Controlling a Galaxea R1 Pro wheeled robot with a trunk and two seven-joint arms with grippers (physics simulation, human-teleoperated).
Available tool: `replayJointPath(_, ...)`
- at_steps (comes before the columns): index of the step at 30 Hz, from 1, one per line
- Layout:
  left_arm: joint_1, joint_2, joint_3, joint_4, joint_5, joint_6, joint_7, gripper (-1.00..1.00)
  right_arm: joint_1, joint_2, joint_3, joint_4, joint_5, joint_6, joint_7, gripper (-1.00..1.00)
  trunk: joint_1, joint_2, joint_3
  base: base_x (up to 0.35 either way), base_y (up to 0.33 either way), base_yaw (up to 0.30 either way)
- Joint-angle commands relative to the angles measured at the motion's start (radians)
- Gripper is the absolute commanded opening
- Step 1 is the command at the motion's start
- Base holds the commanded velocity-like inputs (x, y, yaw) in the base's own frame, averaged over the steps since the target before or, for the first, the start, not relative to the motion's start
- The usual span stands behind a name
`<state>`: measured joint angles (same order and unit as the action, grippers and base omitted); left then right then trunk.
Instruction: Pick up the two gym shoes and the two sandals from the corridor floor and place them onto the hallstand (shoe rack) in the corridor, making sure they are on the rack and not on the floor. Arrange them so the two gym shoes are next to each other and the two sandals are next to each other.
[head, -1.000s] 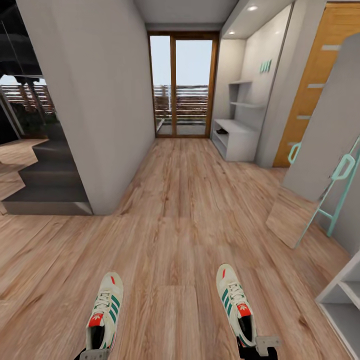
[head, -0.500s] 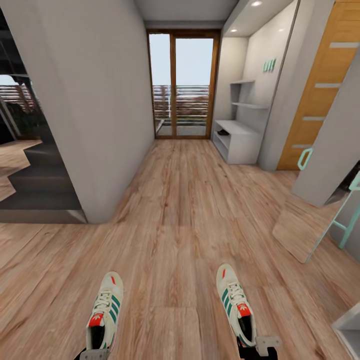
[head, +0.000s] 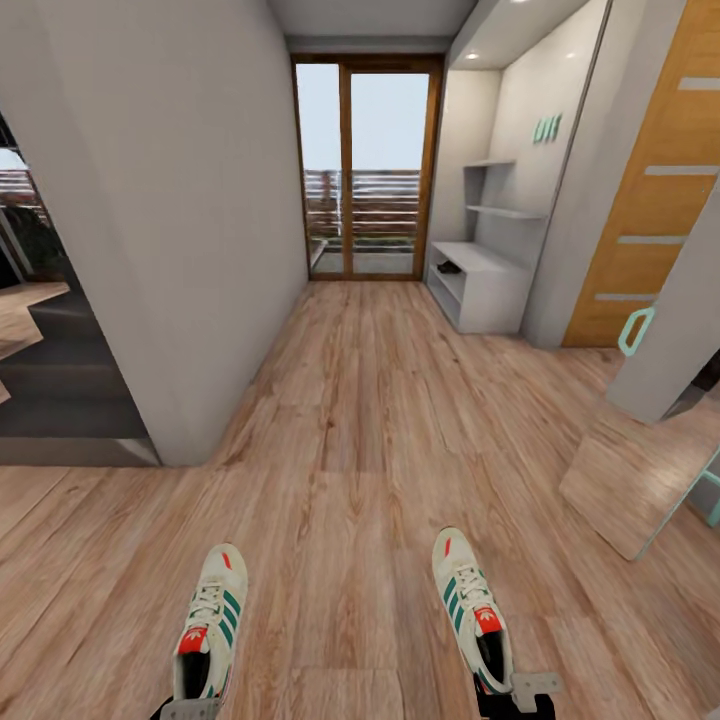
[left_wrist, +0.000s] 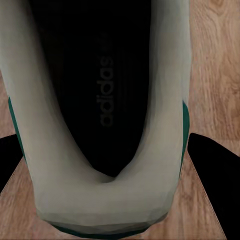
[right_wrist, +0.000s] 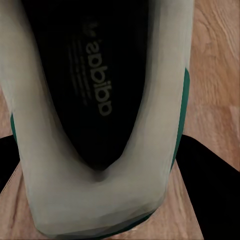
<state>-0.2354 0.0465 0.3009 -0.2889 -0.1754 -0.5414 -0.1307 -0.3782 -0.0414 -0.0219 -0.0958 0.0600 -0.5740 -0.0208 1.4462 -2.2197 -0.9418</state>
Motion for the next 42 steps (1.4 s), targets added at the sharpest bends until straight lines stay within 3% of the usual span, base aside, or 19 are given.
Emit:
replayJointPath(1,-0.001,0.0,0.009,0.0,-0.009,-0.003,-0.005,-1.0,-0.001,0.0,-0.003,0.001,0.007,-0.003,-0.002,-1.0,0.0,0.0,-0.001,0.339,0.0,0.0)
replayJointPath(42,-0.001,0.001,0.01,-0.001,-0.009,-0.005,-0.006,-1.0,-0.001,0.0,-0.004,0.001,0.006,-0.003,-0.003,-1.0,0.0,0.0,-0.001,0.339,0.0,0.0)
